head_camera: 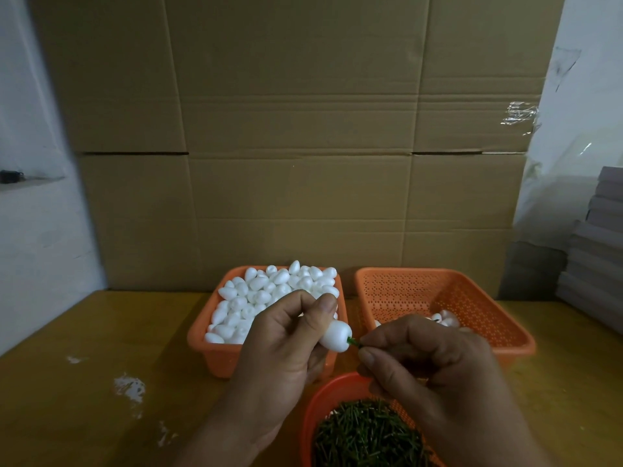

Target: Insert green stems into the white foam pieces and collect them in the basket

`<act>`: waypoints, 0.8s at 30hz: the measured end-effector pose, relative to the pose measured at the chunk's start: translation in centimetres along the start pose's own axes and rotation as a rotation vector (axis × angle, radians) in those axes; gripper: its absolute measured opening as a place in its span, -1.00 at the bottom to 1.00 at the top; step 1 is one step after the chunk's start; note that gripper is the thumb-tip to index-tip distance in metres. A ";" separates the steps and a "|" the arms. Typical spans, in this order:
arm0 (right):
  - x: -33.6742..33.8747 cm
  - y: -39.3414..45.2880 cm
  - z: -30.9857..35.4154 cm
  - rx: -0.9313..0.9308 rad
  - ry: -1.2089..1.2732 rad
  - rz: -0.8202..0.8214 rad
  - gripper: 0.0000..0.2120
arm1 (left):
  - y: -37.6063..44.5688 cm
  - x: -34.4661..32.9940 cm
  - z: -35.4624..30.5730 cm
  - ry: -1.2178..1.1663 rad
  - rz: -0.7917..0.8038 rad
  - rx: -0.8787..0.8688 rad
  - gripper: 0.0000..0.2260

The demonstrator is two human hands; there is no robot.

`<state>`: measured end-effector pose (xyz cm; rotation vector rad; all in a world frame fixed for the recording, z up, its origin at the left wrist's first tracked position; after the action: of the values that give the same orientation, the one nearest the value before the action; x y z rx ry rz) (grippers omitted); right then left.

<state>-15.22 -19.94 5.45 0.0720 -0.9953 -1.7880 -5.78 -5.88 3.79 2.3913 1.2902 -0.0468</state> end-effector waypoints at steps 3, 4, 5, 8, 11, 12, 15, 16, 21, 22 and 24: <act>-0.2 -0.2 0.0 0.007 -0.007 -0.024 -0.86 | -0.1 0.0 -0.3 0.046 -0.038 -0.053 -0.69; -0.3 -0.2 0.0 0.011 -0.005 -0.030 -0.87 | -0.1 0.0 -0.3 0.062 -0.046 -0.064 -0.69; -0.4 -0.2 0.0 0.013 -0.003 -0.038 -0.87 | -0.1 0.0 -0.3 0.077 -0.053 -0.071 -0.69; -0.6 -0.2 -0.2 0.020 -0.026 -0.039 -0.89 | 0.0 0.0 -0.3 0.119 -0.058 -0.077 -0.71; -0.9 -0.3 -0.5 0.019 -0.043 -0.043 -0.89 | 0.0 0.2 -0.2 0.168 -0.051 -0.080 -0.70; -1.0 -0.3 -0.6 0.007 -0.032 -0.044 -0.90 | 0.0 0.2 -0.1 0.184 -0.047 -0.084 -0.69; -1.4 -0.5 -1.2 -0.065 0.029 -0.036 -0.91 | 0.0 0.2 0.1 0.218 -0.041 -0.096 -0.65; -1.5 -0.5 -1.4 -0.092 0.056 -0.024 -0.92 | 0.0 0.3 0.1 0.231 -0.045 -0.102 -0.65; -1.8 -0.3 -1.8 -0.200 0.147 0.028 -0.85 | 0.1 0.3 0.5 0.277 -0.067 -0.141 -0.70; -1.8 -0.3 -1.9 -0.216 0.165 0.035 -0.84 | 0.1 0.3 0.5 0.279 -0.069 -0.148 -0.71; -2.0 -0.2 -2.1 -0.252 0.208 0.044 -0.84 | 0.1 0.3 0.5 0.278 -0.057 -0.150 -0.72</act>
<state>-13.43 -19.56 3.13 0.0761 -0.6158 -1.8102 -5.40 -5.92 3.29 2.2907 1.4279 0.3660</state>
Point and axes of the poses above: each hand's wrist, its own y-axis towards the middle knuckle, its own x-axis out of the back of the hand, z = x × y, the point moved 4 cm from there along y, towards the middle knuckle
